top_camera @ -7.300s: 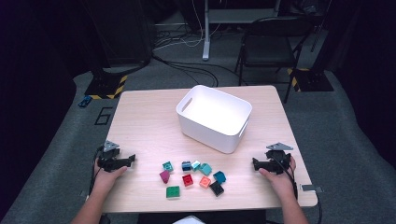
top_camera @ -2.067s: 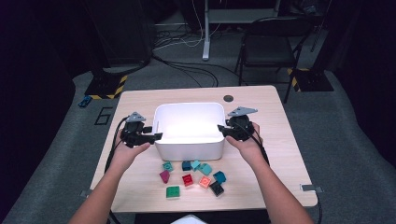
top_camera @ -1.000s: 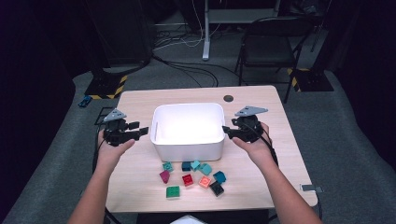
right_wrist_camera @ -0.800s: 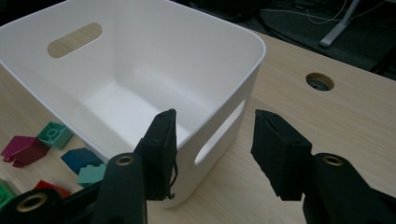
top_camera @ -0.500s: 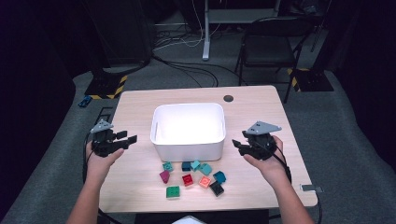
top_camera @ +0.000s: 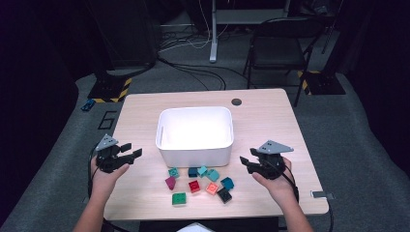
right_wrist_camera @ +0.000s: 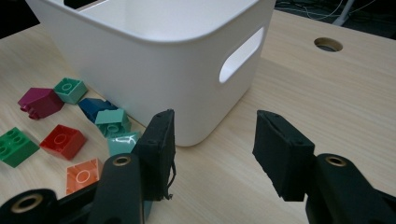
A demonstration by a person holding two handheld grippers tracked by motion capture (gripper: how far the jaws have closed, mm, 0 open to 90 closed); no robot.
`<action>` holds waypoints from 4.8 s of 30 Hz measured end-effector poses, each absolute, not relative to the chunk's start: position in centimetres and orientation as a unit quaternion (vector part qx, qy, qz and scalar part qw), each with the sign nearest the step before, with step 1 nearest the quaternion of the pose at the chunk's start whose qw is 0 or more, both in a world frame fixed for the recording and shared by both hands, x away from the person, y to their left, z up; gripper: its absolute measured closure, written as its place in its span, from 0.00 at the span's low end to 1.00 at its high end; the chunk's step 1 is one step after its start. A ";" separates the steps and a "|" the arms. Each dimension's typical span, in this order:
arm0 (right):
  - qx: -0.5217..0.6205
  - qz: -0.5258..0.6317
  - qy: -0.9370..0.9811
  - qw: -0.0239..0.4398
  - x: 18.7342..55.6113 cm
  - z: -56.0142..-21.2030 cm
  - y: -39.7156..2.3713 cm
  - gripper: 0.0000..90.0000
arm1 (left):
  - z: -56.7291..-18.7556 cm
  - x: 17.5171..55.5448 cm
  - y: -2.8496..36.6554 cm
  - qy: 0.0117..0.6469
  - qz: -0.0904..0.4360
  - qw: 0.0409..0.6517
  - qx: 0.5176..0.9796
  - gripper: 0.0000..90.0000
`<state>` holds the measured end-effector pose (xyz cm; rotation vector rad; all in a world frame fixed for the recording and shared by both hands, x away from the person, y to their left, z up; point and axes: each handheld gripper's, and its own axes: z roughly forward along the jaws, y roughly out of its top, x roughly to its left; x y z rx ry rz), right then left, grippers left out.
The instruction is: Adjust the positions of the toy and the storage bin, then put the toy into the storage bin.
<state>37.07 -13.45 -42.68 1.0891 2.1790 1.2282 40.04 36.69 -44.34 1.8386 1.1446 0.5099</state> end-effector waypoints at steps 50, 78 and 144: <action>0.345 0.380 0.849 0.122 36.1 -50.5 -8.1 0.57 | -48.2 41.2 36.1 0.462 0.198 0.413 0.759 0.46; 0.350 0.385 0.845 0.126 36.5 -48.7 -9.6 0.65 | -48.2 41.0 36.0 0.463 0.201 0.415 0.757 0.46; 0.253 0.441 0.851 0.132 43.4 -33.2 -1.1 0.65 | -48.3 41.1 36.2 0.463 0.195 0.416 0.758 0.46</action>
